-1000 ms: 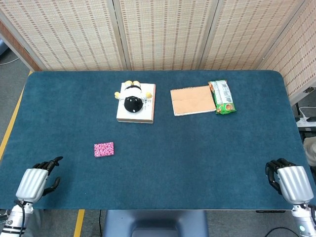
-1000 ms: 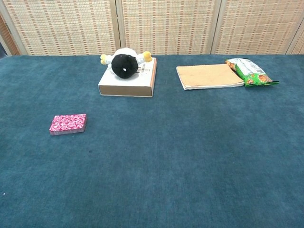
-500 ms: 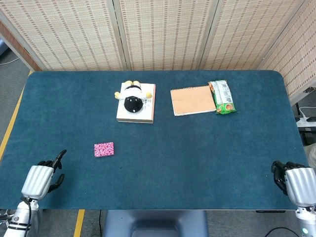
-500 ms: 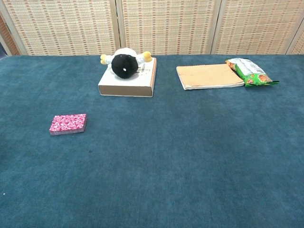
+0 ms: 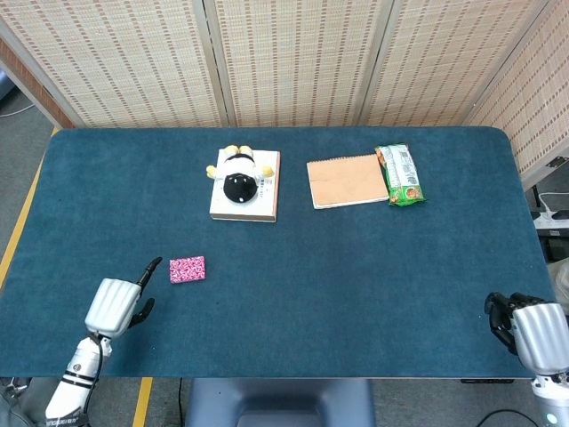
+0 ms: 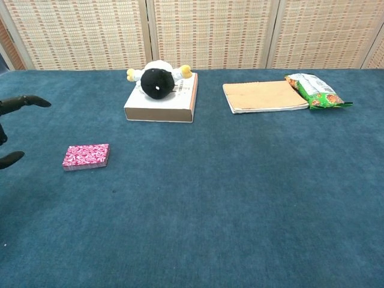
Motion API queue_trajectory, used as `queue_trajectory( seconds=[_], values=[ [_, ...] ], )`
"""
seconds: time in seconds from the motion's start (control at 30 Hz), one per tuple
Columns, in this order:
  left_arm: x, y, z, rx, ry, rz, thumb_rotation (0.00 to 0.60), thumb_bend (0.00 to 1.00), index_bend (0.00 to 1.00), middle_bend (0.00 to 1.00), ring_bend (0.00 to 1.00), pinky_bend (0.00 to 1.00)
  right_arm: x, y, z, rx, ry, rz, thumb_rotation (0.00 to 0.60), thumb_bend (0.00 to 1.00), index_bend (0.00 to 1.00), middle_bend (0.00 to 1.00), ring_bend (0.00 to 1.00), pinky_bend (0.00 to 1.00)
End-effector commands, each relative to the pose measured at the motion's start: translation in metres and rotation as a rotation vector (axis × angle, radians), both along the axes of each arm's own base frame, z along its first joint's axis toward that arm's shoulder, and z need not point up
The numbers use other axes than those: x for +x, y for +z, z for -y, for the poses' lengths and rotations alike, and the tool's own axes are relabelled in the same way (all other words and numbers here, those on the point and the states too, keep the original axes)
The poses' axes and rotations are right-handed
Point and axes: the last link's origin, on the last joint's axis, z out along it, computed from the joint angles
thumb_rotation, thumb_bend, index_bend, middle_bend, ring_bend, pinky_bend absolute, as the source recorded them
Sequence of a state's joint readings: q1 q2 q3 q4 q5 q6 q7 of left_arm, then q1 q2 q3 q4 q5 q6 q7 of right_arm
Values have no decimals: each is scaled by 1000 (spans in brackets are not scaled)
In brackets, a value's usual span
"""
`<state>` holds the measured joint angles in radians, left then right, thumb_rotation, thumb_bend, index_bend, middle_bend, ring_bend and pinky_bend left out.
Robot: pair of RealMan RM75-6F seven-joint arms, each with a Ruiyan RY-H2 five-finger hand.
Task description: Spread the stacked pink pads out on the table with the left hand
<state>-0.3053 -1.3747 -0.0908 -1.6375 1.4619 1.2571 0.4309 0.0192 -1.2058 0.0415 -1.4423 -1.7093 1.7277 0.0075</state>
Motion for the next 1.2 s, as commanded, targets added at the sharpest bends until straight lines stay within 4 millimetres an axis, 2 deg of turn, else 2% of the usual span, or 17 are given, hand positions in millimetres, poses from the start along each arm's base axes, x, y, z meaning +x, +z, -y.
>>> queue_trajectory(
  seconds=[0.03, 0.3, 0.43, 0.7, 1.2],
  values=[
    [17, -19, -11, -69, 34, -19, 600, 377, 173, 1000, 1000, 1000, 0, 0, 0, 6, 2, 1, 600, 347, 1000, 864, 767, 874],
    [46, -44, -27, -139, 139, -90, 600, 379, 282, 1000, 1000, 1000, 0, 0, -1, 30, 3, -1, 600, 346, 1000, 864, 767, 874],
    [55, -53, -37, -125, 197, -127, 600, 378, 320, 1000, 1000, 1000, -1, -1, -1, 40, 3, -3, 600, 347, 1000, 864, 767, 874],
    [62, -71, -49, -45, 363, -93, 600, 375, 249, 1000, 1000, 1000, -1, -2, 1, 47, -2, -5, 600, 346, 1000, 864, 767, 874],
    [75, -94, -55, 27, 498, -34, 600, 372, 191, 1000, 1000, 1000, -1, 0, 1, 55, -6, 1, 600, 347, 1000, 864, 767, 874]
  ],
)
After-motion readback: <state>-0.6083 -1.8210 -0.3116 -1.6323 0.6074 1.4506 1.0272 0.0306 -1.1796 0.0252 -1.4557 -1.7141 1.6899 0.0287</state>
